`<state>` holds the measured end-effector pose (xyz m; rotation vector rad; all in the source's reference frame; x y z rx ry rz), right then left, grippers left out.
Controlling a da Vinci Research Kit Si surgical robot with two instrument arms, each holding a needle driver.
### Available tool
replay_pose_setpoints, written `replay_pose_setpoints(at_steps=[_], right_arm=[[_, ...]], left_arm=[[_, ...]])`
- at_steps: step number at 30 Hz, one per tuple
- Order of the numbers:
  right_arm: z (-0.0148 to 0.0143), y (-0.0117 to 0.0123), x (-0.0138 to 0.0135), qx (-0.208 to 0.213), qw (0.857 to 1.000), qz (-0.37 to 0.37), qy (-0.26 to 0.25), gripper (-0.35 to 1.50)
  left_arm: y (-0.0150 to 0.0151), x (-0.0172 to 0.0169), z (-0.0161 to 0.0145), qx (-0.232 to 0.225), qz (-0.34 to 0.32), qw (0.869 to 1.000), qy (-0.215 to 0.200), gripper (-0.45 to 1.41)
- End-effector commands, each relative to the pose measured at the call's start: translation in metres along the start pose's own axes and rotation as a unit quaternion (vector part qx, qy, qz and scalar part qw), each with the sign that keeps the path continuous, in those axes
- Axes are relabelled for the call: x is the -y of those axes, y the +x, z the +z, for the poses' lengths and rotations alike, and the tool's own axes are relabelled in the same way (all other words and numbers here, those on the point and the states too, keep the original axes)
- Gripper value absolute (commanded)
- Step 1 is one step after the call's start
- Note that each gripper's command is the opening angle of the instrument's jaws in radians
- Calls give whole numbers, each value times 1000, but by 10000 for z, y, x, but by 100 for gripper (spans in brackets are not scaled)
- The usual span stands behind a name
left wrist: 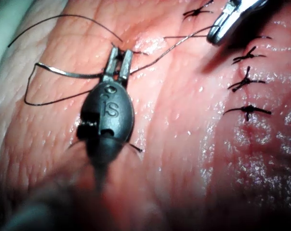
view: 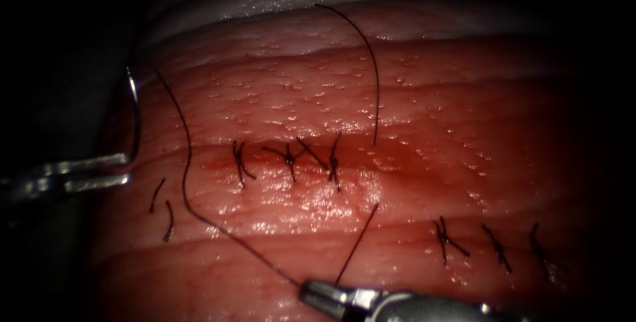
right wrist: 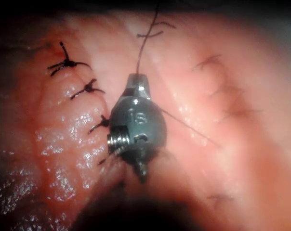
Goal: Wound Closure
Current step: Pull the suture through the wound until a short tail remains using the right grasper.
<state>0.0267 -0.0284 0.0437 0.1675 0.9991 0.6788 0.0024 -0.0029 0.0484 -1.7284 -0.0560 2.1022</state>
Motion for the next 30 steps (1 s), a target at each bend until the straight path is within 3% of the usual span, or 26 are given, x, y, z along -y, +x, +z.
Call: replay_pose_setpoints(at_steps=[1,3,4,6,7,16,19,26,29,30], right_arm=[[14,-4,4,-5,1000,-16,8,-27],[16,-6,-2,-11,996,-86,6,52],[16,-8,-6,-14,995,-100,4,79],[14,-12,-16,-26,992,-123,3,110],[12,-14,-21,-30,991,-129,-1,115],[-5,-28,-82,-46,985,-155,-58,116],[6,-38,-103,-40,984,-159,-67,113],[34,-61,-135,-32,983,-157,-86,131],[37,-70,-143,-25,983,-160,-82,108],[38,-72,-143,-17,984,-161,-77,76]], left_arm=[[-4,2,3,-1,0,1000,-2,-45],[-4,7,-2,-2,-2,1000,-2,-45],[-5,10,-4,-2,-6,1000,1,-45],[-8,21,-11,-3,-9,1000,6,-45],[-11,26,-14,-2,-10,1000,10,-45],[-56,80,-33,20,-13,999,44,-45],[-65,86,-28,22,-12,999,47,-45],[-66,84,-23,21,-11,998,49,-45],[-65,83,-23,21,-11,998,49,-45],[-65,84,-23,22,-11,998,50,-45]])
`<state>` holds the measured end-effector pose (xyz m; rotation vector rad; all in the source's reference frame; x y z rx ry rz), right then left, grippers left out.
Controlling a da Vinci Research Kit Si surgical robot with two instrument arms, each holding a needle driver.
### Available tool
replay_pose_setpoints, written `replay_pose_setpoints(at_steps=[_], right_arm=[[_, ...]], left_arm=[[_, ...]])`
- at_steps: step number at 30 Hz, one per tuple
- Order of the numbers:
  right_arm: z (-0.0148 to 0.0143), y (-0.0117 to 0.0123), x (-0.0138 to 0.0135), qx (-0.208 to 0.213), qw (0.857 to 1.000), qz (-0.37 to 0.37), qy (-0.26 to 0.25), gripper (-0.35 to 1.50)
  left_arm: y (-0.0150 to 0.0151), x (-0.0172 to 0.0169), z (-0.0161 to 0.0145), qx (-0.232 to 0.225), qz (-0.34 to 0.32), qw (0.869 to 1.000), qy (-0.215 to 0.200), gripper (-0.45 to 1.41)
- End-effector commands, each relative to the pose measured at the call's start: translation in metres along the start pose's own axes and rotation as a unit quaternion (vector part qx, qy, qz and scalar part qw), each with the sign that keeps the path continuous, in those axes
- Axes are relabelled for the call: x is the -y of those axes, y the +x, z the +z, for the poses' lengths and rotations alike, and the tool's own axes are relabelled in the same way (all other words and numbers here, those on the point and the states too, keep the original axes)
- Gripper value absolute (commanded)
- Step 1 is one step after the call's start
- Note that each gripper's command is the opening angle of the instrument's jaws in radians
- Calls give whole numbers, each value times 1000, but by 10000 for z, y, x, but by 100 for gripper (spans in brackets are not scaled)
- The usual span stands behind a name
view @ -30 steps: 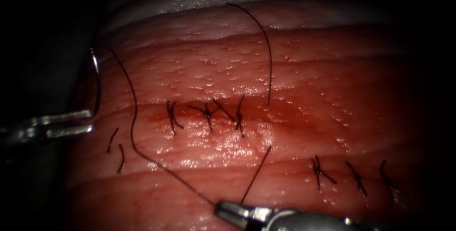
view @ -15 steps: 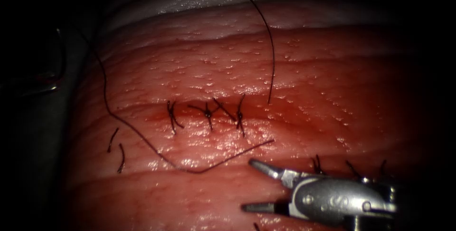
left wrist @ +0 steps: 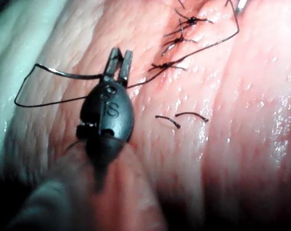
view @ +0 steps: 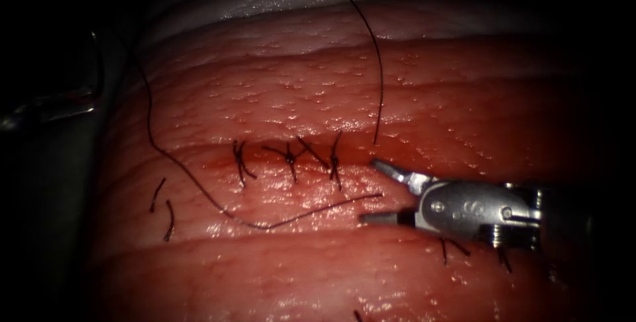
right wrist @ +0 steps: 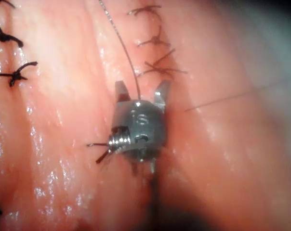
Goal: Wound Closure
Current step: Pull the suture through the wound until a short tail remains using the right grasper.
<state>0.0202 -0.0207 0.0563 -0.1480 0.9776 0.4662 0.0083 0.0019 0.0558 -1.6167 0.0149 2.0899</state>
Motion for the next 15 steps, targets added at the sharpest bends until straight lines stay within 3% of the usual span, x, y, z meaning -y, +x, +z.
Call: replay_pose_setpoints(at_steps=[1,2,7,15], right_arm=[[7,-6,5,15,1000,-5,16,9],[6,-7,6,27,999,-7,25,-35],[-5,3,17,50,998,13,38,-35],[-35,45,55,46,997,41,51,-35]], left_arm=[[-3,0,6,0,0,1000,0,-45],[-4,1,6,-1,0,1000,0,-45],[-6,3,10,-1,0,1000,1,-45],[-13,5,21,-1,1,1000,4,-45]])
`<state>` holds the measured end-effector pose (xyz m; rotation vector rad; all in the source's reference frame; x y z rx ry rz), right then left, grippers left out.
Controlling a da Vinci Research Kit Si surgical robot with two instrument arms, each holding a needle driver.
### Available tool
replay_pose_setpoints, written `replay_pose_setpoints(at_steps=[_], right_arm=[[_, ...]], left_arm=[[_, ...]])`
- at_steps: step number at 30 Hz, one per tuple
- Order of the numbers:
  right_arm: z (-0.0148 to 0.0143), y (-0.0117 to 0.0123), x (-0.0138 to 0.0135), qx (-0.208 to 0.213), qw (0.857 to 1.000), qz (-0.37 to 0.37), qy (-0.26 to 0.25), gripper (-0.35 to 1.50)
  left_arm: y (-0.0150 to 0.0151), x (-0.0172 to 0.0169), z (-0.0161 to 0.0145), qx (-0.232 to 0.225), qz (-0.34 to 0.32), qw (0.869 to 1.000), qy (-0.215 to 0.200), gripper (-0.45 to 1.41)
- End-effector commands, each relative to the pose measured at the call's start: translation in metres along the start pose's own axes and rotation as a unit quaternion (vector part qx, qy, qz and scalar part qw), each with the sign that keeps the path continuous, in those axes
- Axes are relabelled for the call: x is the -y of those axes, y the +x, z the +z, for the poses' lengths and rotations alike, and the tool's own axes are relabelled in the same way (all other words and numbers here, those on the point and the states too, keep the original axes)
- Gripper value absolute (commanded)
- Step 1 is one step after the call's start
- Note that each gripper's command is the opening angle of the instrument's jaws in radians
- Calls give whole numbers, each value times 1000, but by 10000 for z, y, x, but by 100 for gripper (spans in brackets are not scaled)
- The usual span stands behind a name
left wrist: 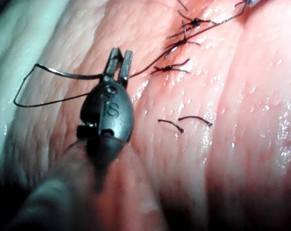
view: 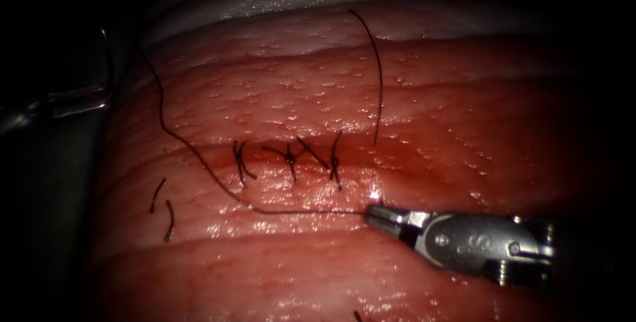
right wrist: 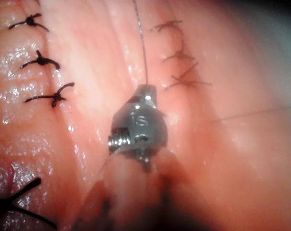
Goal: Wound Closure
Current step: Pull the suture through the wound until a short tail remains using the right grasper.
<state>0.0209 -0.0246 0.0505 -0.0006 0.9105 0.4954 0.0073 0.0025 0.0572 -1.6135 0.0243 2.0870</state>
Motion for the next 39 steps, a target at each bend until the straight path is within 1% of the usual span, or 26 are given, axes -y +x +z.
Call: replay_pose_setpoints(at_steps=[1,4,9,17,25,32,37,38,39], right_arm=[[4,9,17,-4,1000,0,4,-35],[0,19,32,-6,1000,-3,9,-35],[0,28,53,-4,1000,-10,16,-35],[-1,38,76,-9,999,-9,32,-35],[-8,56,107,-15,998,3,55,-35],[-9,66,123,-26,997,22,74,-35],[-9,70,123,-31,996,26,79,-35],[-8,69,119,-34,996,30,78,10],[-9,68,115,-41,996,17,76,51]], left_arm=[[-5,0,8,0,0,1000,1,-45],[-6,-1,10,-1,1,1000,1,-45],[-6,-4,14,-2,2,1000,0,-45],[-9,-5,19,-1,3,1000,-3,-45],[-12,-4,22,1,4,1000,-3,-45],[-12,-5,23,1,4,1000,-3,-45],[-12,-6,23,2,4,1000,-4,-45],[-12,-6,24,2,4,1000,-4,-45],[-12,-6,24,2,5,1000,-6,-45]])
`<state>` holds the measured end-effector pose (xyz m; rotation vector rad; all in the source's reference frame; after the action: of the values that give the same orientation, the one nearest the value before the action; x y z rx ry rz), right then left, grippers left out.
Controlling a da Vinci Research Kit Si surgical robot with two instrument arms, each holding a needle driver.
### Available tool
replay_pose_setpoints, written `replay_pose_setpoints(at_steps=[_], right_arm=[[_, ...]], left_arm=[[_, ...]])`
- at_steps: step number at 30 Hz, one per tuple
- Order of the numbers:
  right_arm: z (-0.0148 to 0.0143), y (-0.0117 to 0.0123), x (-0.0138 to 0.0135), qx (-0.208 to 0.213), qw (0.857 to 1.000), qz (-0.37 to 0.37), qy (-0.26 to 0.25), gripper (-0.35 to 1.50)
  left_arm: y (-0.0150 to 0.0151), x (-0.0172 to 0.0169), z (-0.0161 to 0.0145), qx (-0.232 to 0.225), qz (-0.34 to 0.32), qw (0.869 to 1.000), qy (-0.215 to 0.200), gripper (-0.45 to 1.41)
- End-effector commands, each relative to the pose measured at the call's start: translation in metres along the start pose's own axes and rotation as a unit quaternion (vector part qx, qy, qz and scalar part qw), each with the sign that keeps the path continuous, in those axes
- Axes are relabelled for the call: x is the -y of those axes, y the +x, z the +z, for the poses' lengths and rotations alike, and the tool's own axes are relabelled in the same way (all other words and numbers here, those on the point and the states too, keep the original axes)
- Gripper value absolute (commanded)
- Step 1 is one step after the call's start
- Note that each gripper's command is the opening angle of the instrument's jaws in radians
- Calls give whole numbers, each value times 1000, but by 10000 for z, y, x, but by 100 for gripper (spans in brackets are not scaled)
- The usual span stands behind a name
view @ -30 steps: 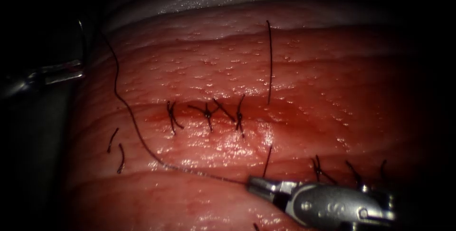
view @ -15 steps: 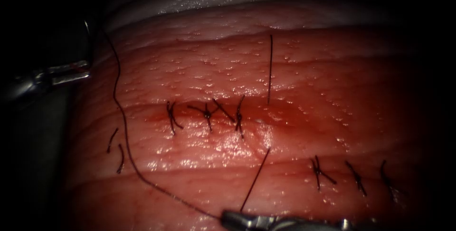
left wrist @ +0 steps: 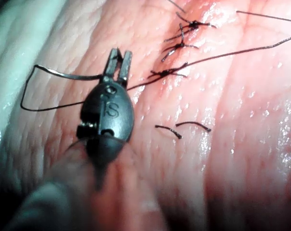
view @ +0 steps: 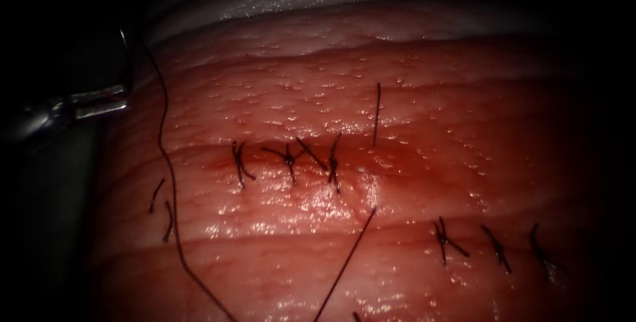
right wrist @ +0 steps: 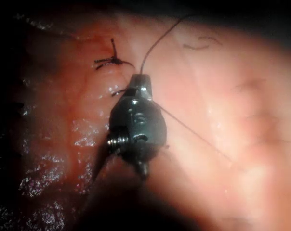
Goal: Wound Closure
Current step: Pull the suture through the wound until a short tail remains using the right grasper, then adjust the short end with the right jaws while setting the needle down with the left jaws.
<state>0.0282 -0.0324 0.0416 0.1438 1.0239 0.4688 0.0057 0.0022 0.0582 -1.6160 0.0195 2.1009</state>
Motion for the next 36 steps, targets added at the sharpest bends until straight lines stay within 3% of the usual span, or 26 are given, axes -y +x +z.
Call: replay_pose_setpoints(at_steps=[1,2,5,8,10,11,17,23,26,29,31,36], right_arm=[[5,-5,-10,-9,1000,-10,-3,79],[0,-7,-19,-20,1000,-8,-6,98],[-18,-13,-44,-25,999,-6,-23,111],[-38,-20,-73,-36,999,0,-29,115],[-55,-27,-99,-47,997,43,-33,115],[-55,-27,-99,-47,997,43,-33,115],[-73,-47,-159,-56,985,152,-63,106],[-59,-71,-206,-64,959,267,-76,94],[-42,-86,-231,-72,930,350,-81,93],[-25,-100,-251,-76,908,405,-82,116],[-8,-118,-272,-76,895,432,-79,118],[11,-134,-293,-68,885,454,-79,115]], left_arm=[[-4,0,7,0,0,1000,-1,-45],[-4,0,7,-1,0,1000,-2,-45],[-4,0,7,0,1,1000,-3,-45],[-4,0,7,0,1,1000,-3,-45],[-5,0,8,0,1,1000,-3,-45],[-5,0,8,0,1,1000,-3,-45],[-8,1,11,2,1,1000,-4,-45],[-9,-2,15,4,5,1000,-7,-45],[-9,-3,17,5,6,1000,-8,-45],[-10,-4,19,5,7,1000,-10,-45],[-9,-5,19,5,7,1000,-11,-45],[-8,-5,18,4,7,1000,-12,-45]])
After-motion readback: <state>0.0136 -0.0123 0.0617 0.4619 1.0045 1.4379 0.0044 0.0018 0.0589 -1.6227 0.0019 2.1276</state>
